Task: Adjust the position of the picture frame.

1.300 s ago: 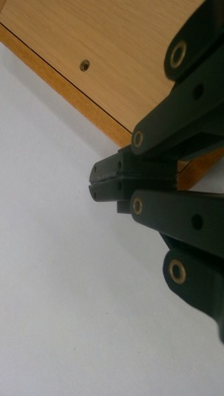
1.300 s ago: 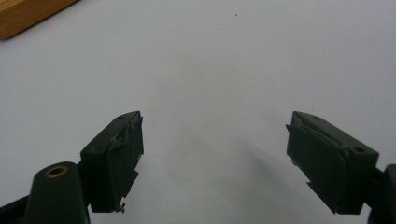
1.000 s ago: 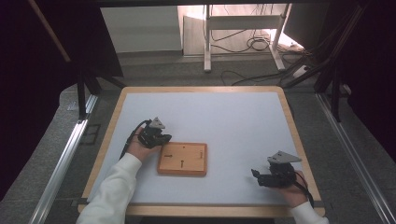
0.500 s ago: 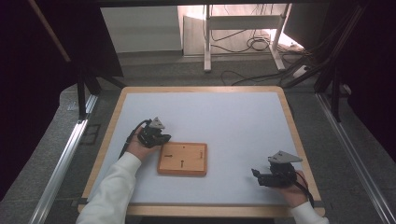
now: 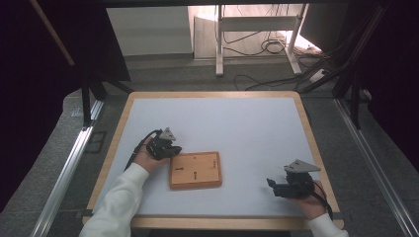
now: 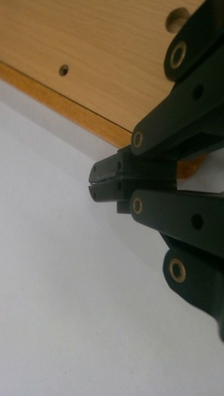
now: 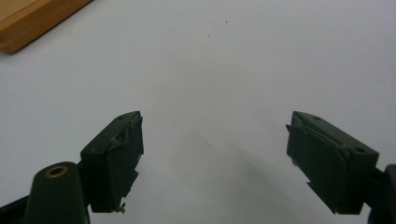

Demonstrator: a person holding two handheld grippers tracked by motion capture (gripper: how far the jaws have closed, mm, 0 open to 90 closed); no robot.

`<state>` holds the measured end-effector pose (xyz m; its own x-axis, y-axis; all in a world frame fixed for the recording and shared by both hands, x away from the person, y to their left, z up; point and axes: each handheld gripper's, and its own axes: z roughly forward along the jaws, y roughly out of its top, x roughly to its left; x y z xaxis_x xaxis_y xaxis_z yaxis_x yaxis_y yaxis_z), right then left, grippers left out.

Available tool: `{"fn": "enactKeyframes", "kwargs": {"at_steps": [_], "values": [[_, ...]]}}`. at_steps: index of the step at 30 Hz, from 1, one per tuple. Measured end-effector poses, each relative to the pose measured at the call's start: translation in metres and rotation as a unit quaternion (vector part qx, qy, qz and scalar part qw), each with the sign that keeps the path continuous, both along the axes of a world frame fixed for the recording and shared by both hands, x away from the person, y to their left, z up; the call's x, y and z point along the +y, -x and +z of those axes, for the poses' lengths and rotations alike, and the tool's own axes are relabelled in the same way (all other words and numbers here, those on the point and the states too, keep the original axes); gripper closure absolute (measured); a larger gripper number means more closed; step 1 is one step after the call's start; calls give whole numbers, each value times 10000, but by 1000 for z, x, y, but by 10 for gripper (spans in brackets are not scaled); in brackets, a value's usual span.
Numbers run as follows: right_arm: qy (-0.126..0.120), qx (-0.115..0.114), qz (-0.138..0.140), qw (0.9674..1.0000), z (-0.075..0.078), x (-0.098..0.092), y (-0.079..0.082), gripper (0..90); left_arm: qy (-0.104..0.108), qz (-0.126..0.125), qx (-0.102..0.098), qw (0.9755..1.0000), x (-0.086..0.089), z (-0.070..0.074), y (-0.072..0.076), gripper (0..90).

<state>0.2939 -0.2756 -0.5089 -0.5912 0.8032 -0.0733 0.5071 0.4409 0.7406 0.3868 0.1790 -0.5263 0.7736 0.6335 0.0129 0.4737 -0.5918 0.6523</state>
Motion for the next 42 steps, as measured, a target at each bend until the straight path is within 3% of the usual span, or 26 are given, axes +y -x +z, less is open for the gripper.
{"fn": "enactKeyframes", "kwargs": {"at_steps": [17,30,37,39,42], "values": [[-20,11,-21,10000,0,1,1,185,-69,-446,22,9990,-7,-1,51,900],[-5,32,19,10000,-1,4,1,185,56,-544,142,9984,-15,-2,71,900],[-19,55,32,10000,-1,5,1,185,133,-536,165,9983,-16,-3,71,900],[-29,62,44,10000,-1,5,1,186,22,-403,-57,9992,-15,-2,71,900],[-79,101,155,9998,-1,7,2,220,166,-73,-242,9995,-5,4,69,900]]}}
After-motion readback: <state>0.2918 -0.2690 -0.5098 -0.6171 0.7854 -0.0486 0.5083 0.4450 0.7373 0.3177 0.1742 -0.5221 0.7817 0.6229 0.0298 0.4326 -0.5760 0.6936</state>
